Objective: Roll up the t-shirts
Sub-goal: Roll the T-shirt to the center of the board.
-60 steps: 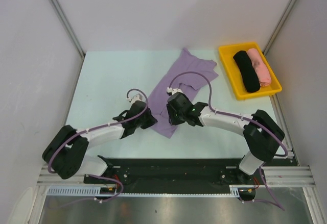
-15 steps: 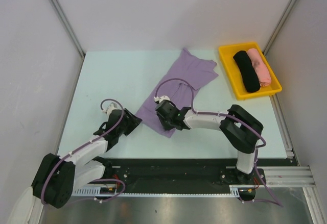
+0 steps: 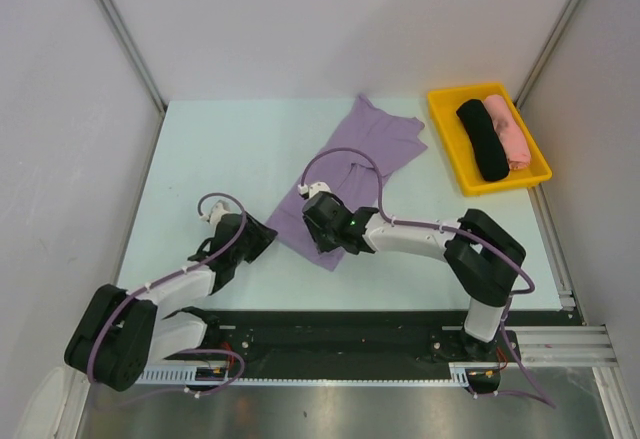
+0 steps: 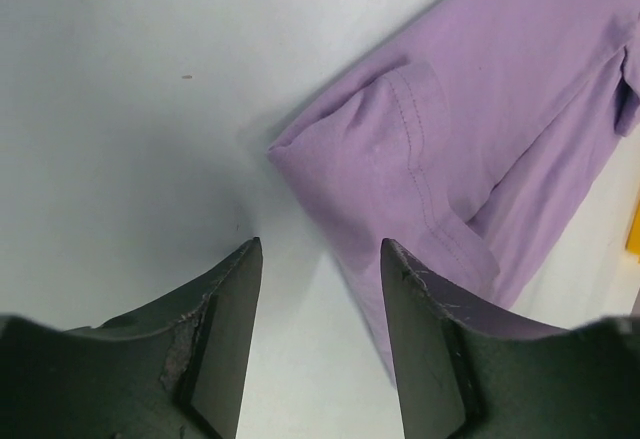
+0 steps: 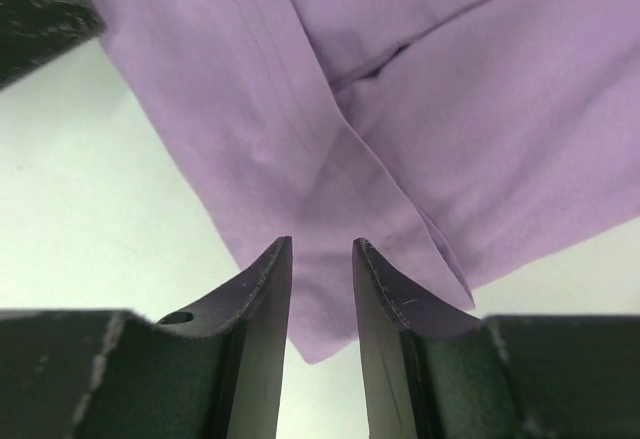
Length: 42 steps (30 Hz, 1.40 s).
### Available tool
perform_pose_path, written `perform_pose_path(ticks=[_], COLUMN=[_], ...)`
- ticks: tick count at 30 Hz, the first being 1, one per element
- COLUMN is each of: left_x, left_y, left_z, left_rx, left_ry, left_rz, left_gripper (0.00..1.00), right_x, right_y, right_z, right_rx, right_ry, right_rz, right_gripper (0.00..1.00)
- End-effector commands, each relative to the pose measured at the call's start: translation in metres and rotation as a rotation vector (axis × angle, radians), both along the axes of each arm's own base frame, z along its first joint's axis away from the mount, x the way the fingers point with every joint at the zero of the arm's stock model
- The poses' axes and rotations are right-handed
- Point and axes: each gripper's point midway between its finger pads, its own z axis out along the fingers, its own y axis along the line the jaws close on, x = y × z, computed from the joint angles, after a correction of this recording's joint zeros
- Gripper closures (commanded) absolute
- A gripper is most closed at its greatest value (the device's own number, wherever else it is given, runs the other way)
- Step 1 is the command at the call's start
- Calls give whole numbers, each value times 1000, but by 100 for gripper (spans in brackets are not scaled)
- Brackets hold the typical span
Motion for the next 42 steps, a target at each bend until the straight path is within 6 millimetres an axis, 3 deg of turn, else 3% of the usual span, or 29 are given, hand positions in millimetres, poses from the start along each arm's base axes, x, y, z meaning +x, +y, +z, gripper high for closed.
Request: perform_pose_path(ticks=[1, 9, 13, 18, 19, 21, 22, 26, 32, 42], left_x=[14, 19, 23, 25, 25, 26, 26, 25, 27, 28], left_y=[7, 11, 11, 16, 16, 18, 18, 19, 18, 13], left_z=[6, -1, -2, 0, 3, 6, 8, 11, 16, 16], left_rx=[19, 56, 68, 103, 105, 120, 124, 141, 146, 143], left_ry=[-20, 15, 26, 40, 36, 39, 37, 43, 44, 58], left_rz=[48, 74, 76, 91, 90, 90, 87, 79, 64, 46], left_gripper=[45, 53, 58, 78, 83, 87, 88, 88, 89, 89], right_x=[13, 11, 6, 2, 0, -3, -7, -24, -52, -50], right_y=[21, 6, 1, -4, -3, -7, -4, 2, 10, -3], right_z=[15, -33, -45, -22, -9, -1, 11, 21, 1, -22], right_rx=[34, -80, -118, -125, -109, -113, -96, -123, -242, -393], right_ry=[-47, 26, 41, -6, -25, -49, -69, -151, -225, -283], right_rz=[1, -31, -20, -11, -6, 4, 19, 94, 220, 251], right_gripper=[66, 70, 69, 66, 65, 58, 57, 54, 52, 49])
